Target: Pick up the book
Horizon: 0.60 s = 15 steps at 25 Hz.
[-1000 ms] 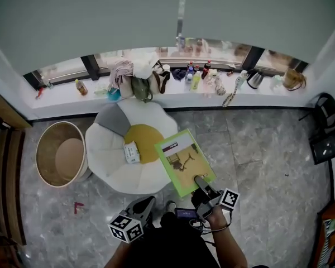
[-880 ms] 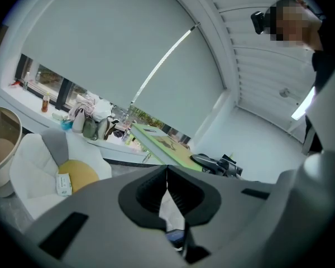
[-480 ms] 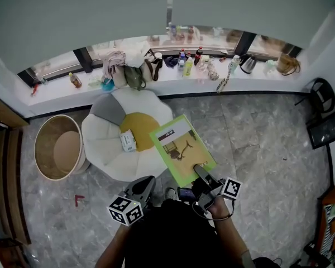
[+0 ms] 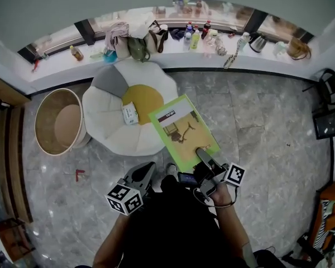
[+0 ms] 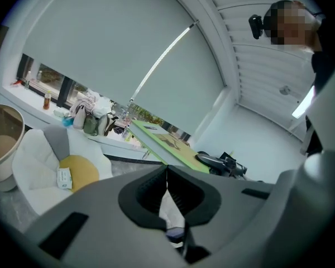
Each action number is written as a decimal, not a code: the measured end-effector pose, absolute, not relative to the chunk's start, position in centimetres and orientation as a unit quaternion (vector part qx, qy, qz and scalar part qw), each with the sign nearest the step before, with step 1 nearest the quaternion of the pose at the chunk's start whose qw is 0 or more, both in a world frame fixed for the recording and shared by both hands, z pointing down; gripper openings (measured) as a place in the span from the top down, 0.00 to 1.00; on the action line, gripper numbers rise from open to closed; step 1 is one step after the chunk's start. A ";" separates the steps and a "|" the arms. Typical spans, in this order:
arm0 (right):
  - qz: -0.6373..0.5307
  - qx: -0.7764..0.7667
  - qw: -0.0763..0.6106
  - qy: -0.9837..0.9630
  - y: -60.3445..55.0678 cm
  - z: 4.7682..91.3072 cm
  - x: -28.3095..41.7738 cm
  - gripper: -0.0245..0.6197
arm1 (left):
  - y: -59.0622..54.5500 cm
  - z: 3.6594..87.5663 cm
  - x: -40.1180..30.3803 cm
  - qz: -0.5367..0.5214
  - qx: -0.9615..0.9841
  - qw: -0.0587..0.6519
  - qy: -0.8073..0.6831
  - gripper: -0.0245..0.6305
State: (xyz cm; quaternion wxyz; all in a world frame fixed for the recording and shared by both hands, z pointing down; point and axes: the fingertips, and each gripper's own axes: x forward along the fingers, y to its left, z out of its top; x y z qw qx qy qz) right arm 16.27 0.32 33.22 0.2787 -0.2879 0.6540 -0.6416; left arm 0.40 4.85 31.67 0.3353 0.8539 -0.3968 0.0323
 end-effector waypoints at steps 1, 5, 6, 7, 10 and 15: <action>-0.642 -0.288 0.278 0.654 0.5 33.3 16.1 0.73 | 5.1 31.8 0.1 0.032 0.852 0.337 -0.400 0.94; -0.640 -0.289 0.289 0.651 1.2 33.5 15.7 0.73 | 5.6 31.7 -1.5 0.020 0.847 0.345 -0.404 0.94; -0.638 -0.290 0.292 0.651 1.3 33.6 15.5 0.73 | 5.7 31.7 -2.0 0.014 0.847 0.345 -0.404 0.94; -0.635 -0.292 0.295 0.651 1.5 33.8 15.0 0.73 | 5.9 31.8 -2.6 0.009 0.848 0.344 -0.403 0.94; -0.631 -0.296 0.295 0.653 2.6 34.1 13.1 0.73 | 7.5 32.2 -4.7 0.004 0.850 0.340 -0.402 0.94; -0.631 -0.288 0.292 0.658 4.2 33.0 10.4 0.73 | 10.1 31.6 -7.6 -0.001 0.844 0.340 -0.414 0.94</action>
